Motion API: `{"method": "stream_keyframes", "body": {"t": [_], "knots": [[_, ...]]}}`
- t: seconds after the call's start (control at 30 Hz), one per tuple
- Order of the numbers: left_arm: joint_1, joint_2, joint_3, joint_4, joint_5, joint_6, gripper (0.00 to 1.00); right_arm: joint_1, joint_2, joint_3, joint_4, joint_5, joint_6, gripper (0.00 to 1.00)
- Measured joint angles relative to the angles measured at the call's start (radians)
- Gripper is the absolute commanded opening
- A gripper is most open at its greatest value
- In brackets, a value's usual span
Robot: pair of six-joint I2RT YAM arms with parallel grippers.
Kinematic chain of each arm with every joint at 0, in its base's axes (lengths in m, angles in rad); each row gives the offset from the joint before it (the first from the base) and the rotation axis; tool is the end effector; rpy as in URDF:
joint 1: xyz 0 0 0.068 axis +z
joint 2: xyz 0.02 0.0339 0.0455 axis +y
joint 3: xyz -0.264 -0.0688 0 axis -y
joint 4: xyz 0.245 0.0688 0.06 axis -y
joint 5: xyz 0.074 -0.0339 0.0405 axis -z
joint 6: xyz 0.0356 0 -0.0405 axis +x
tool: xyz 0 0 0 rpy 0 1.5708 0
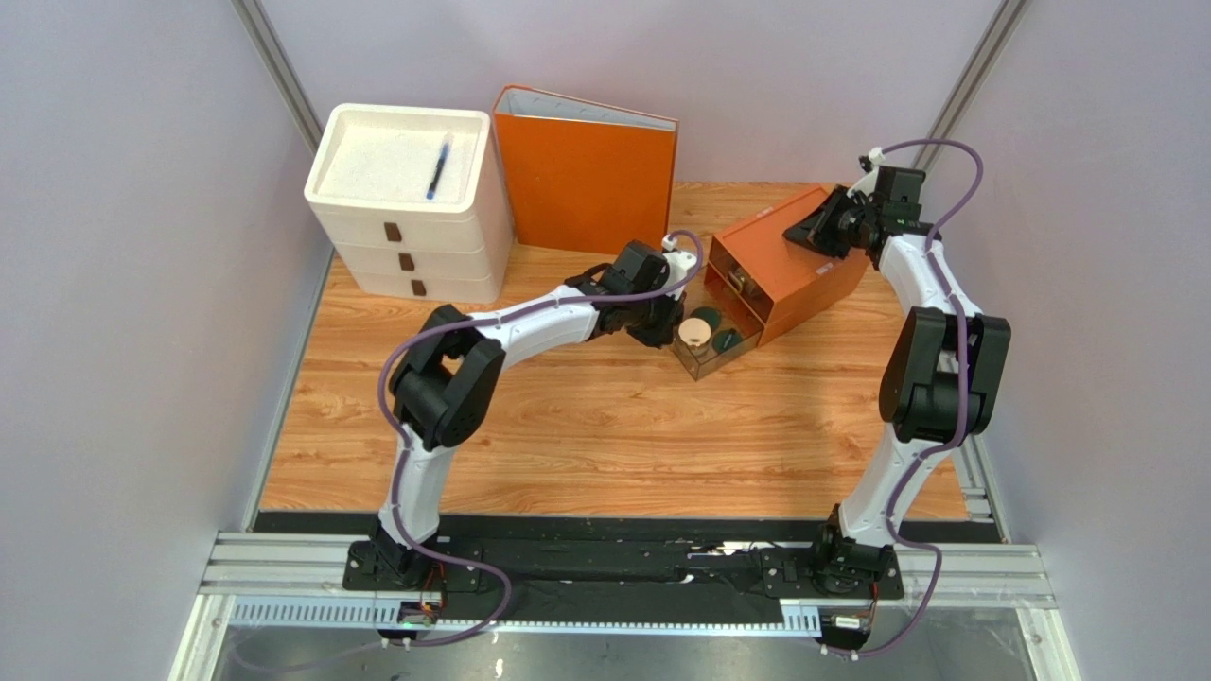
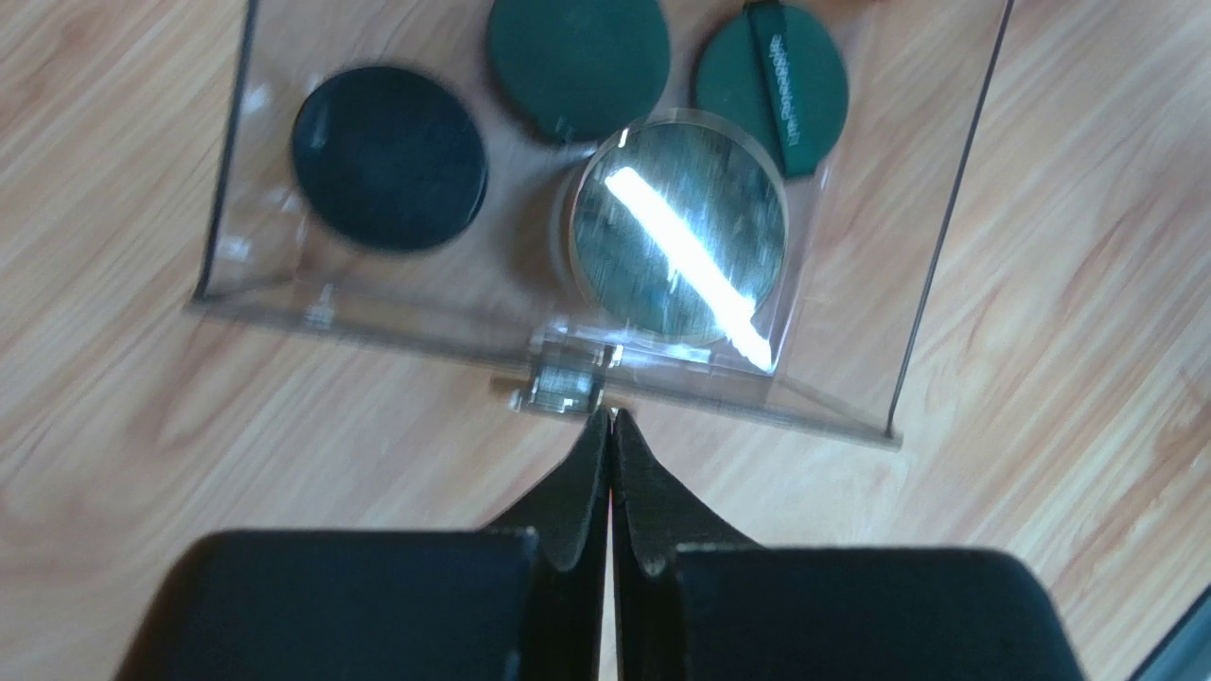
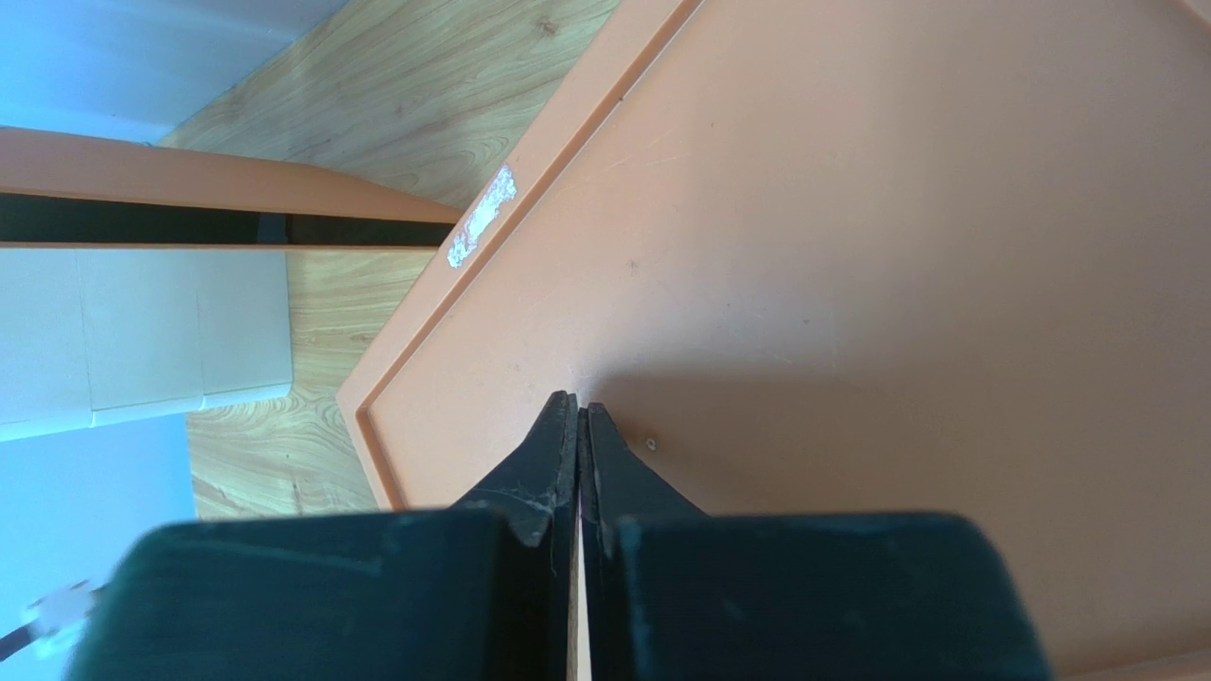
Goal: Organize the makeup
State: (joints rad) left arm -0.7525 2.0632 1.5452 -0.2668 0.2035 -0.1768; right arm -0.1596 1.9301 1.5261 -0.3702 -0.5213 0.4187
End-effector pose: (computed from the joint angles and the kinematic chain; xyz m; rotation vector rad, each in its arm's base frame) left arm 0.3341 -0.3227 0.2000 0.7921 2.3114 -0.6763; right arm 0.4339 -0.0519 0.2462 0.4114 2.2950 0.7388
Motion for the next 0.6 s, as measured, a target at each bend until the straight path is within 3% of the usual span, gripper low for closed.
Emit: {"method": "stream_keyframes", "body": {"t": [0.2,0.6], "knots": [[0.0,0.165,0.173,0.018,0.124,-0.096,0.0,-0.001,0.002,0.0,0.003,-0.002,0.0,0.0],[-0.006,0.412,0.409,0.243,0.233,-0.417,0.0,-0.003,0.003,0.0,0.004,-0.008,0.001,0.0]]}}
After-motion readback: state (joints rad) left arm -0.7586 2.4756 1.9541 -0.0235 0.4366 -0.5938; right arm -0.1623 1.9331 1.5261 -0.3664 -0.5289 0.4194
